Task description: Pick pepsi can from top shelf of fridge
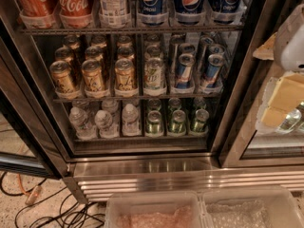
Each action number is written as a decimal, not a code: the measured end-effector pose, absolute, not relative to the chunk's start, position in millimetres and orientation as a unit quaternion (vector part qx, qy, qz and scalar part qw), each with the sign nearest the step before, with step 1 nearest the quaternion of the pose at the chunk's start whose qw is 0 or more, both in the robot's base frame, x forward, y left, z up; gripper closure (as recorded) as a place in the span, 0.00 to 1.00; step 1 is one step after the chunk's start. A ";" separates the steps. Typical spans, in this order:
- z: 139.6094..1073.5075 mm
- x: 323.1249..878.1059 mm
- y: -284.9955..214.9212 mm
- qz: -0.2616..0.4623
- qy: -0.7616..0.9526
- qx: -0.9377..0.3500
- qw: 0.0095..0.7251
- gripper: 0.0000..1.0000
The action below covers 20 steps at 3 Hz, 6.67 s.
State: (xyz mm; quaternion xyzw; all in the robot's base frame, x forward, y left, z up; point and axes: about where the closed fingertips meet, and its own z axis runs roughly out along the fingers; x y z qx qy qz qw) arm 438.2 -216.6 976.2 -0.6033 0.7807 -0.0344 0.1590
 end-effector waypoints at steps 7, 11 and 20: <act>1005.1 499.5 -69.6 0.069 0.730 -0.545 0.406 0.00; 1022.8 517.8 -62.9 0.088 0.747 -0.484 0.447 0.00; 1054.3 576.0 -9.1 0.197 0.699 -0.298 0.620 0.00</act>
Offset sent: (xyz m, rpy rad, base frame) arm 0.0115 0.0198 0.0019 0.1599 -0.0492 0.0236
